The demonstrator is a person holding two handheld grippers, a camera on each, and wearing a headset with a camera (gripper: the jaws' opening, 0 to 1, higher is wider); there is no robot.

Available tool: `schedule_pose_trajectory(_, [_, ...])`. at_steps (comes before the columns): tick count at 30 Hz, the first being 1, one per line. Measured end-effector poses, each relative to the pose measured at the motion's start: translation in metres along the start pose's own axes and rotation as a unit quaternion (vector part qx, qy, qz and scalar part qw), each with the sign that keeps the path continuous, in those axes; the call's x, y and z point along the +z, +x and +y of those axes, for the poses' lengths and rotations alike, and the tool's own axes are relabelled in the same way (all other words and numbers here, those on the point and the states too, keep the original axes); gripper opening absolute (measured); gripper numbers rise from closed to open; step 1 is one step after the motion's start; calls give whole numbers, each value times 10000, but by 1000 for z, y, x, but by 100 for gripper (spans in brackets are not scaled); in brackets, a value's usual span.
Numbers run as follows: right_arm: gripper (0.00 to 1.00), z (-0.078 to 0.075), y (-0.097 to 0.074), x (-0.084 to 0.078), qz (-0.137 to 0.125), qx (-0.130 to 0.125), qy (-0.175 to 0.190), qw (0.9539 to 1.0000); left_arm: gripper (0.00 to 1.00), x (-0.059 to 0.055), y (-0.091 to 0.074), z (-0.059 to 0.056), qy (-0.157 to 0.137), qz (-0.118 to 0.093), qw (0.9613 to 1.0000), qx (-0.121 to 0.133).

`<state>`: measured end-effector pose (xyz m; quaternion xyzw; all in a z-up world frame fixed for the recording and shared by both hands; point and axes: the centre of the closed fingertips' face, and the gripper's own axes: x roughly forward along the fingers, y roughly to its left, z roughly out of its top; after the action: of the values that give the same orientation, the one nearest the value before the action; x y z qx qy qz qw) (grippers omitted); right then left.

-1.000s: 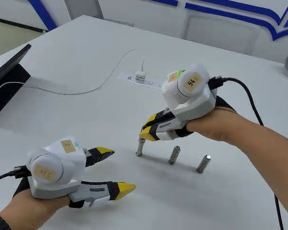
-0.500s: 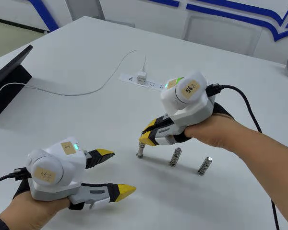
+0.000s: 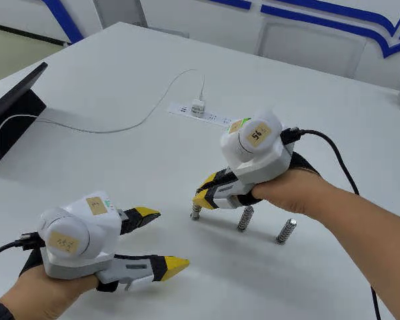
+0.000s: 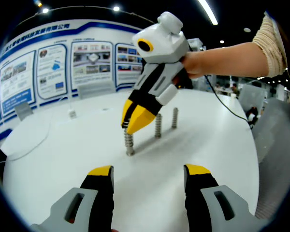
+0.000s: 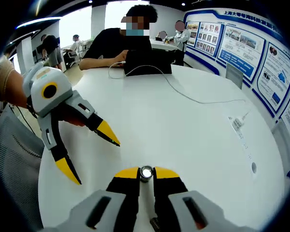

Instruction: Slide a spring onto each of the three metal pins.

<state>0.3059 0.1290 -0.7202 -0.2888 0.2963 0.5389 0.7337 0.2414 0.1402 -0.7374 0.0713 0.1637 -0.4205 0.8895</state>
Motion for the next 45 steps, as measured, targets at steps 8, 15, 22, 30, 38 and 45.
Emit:
schedule_pose_trajectory(8, [12, 5, 7, -7, 131, 38, -35, 9999, 59, 0, 0, 0, -13, -1, 10000, 6])
schedule_pose_trajectory(15, [12, 5, 11, -12, 233, 18, -69, 9997, 59, -1, 0, 0, -25, 5, 10000, 11])
schedule_pose_trajectory(22, [12, 4, 11, -11, 232, 0, -43, 9997, 59, 1, 0, 0, -13, 5, 10000, -4])
schedule_pose_trajectory(30, [13, 3, 9, -14, 270, -22, -53, 9996, 60, 1, 1, 0, -20, -8, 10000, -4])
schedule_pose_trajectory(38, [16, 3, 1, -17, 229, -132, -50, 9996, 60, 2, 2, -1, 2, -3, 10000, -25])
schedule_pose_trajectory(45, [17, 2, -13, -15, 96, -271, 20, 9996, 60, 4, 2, 0, 20, -15, 10000, -11])
